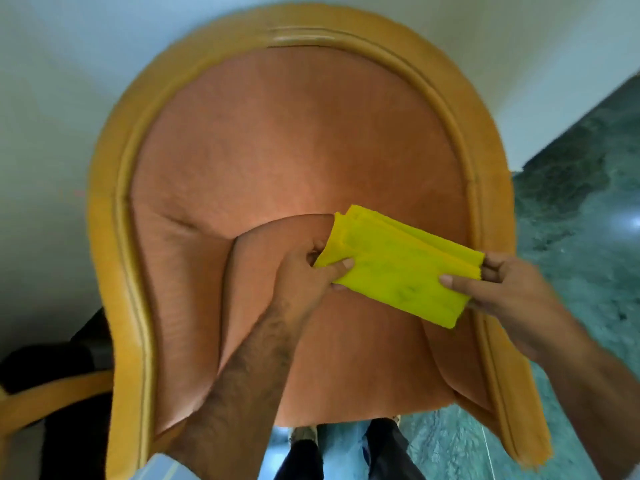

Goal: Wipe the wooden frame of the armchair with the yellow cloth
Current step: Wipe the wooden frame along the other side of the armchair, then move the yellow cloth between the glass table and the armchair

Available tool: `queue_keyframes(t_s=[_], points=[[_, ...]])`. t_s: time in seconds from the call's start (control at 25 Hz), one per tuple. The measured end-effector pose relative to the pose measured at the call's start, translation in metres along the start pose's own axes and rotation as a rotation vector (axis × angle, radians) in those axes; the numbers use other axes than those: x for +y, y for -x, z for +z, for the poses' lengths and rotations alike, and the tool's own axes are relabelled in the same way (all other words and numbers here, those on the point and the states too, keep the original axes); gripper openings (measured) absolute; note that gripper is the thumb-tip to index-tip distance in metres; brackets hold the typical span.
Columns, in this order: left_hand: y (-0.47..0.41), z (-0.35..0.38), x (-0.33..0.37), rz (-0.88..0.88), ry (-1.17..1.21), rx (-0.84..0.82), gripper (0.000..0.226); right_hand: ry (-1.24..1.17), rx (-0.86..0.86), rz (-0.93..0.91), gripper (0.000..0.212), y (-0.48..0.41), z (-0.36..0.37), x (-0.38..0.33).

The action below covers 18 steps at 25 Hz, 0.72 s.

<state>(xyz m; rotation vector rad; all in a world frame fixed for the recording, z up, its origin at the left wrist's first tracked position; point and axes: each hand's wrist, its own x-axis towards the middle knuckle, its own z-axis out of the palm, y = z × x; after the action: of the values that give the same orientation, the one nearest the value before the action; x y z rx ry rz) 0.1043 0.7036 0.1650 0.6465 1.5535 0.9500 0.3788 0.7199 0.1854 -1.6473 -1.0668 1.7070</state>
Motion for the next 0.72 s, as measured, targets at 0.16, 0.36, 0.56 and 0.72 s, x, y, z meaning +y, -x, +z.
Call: queue_keyframes(t_s=[0.16, 0.36, 0.56, 0.72], points=[[0.037, -0.103, -0.005, 0.015, 0.231, 0.209, 0.024, -0.030, -0.261, -0.040, 0.041, -0.031, 0.098, -0.032], [0.107, -0.213, -0.032, -0.002, 0.381, 0.506, 0.026, 0.107, -0.527, -0.065, 0.043, -0.033, 0.234, -0.054], [0.189, -0.284, -0.092, 0.028, 0.574, 0.801, 0.020, 0.270, -0.723, -0.096, 0.026, 0.001, 0.361, -0.041], [0.264, -0.312, -0.151, 0.028, 0.704, 0.980, 0.018, 0.435, -0.873, -0.104, 0.026, 0.047, 0.447, -0.008]])
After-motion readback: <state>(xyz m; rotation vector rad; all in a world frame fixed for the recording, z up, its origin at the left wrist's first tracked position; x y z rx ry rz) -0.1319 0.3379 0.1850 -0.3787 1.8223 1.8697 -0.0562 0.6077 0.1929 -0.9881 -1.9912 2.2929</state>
